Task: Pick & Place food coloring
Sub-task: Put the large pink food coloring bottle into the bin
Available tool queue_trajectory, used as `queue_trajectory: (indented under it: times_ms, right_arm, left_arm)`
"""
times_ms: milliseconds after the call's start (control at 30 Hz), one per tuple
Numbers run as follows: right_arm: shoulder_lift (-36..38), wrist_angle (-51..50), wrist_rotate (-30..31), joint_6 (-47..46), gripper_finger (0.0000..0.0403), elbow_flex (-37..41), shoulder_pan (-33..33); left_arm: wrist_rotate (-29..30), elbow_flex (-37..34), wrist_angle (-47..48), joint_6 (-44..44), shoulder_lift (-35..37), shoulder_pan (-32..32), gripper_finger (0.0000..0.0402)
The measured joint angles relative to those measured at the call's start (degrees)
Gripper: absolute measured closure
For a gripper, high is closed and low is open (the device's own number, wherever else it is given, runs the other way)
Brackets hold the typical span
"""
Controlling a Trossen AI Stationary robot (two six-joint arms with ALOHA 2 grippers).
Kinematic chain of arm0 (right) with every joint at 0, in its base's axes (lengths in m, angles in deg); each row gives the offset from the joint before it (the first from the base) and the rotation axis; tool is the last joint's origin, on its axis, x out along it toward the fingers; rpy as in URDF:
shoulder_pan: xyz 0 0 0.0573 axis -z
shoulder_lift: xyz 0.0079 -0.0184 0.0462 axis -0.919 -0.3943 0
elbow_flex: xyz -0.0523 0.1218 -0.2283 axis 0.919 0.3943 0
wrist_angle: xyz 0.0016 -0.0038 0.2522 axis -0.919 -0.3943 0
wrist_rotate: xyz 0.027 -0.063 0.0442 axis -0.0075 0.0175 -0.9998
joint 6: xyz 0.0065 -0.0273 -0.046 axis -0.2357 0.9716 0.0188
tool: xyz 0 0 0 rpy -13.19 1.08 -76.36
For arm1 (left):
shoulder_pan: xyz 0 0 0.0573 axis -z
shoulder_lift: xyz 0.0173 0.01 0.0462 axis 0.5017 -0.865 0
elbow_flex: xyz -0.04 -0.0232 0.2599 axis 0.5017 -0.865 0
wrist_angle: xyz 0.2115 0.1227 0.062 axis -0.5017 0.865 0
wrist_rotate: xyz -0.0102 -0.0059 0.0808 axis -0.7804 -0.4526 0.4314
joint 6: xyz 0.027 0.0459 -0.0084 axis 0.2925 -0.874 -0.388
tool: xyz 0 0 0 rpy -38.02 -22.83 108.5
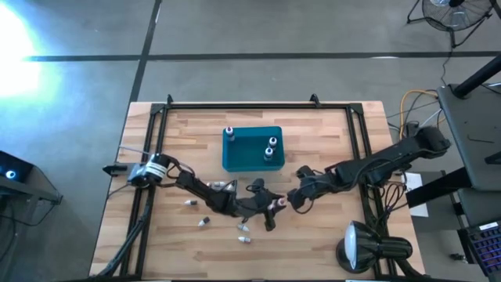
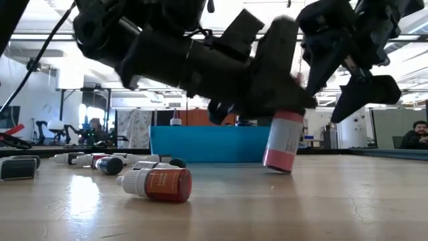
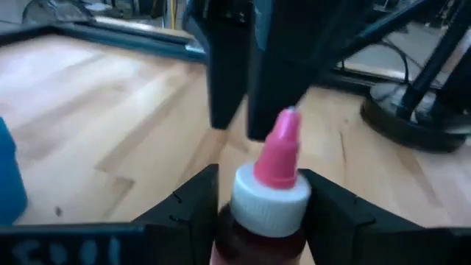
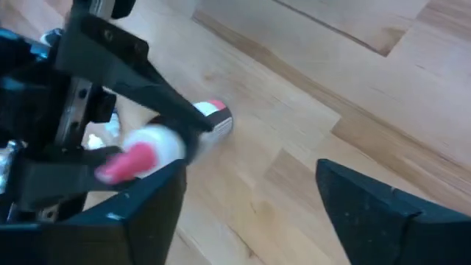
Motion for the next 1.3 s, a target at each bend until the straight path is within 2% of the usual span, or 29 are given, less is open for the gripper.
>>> queue_trajectory:
  times_ms: [267, 667, 800, 1033, 1233, 1300]
  right_arm:
    - [-3.6, -0.1, 0.1, 2.1, 0.005, -4.5, 0.0]
    - [-3.7, -2.6, 1.7, 2.4, 0.0046, -6.6, 0.1]
    - [-3.7, -2.6, 1.7, 2.4, 0.0046, -6.6, 0.1]
    - [-3.7, -2.6, 1.6, 2.7, 0.0046, -6.5, 0.1]
    - [-3.7, -2.4, 1.6, 2.9, 0.0046, -6.5, 0.1]
    - [-3.7, -1.2, 1.6, 3.0, 0.0046, -6.5, 0.1]
  left_arm:
    - [1.1, -0.5, 11.8, 2.4, 1.4, 0.7, 0.024]
    - [2.4, -1.3, 12.8, 3.7, 1.8, 2.3, 0.0239]
    - [5.5, -1.6, 17.1, 6.2, 3.0, 3.4, 0.0239]
    - [8.9, -5.3, 28.9, 13.4, 8.9, 4.7, 0.0239]
    - [8.3, -9.8, 32.2, 15.7, 16.0, 7.2, 0.0239]
    - [8.5, -11.8, 36.0, 18.5, 19.0, 8.3, 0.0239]
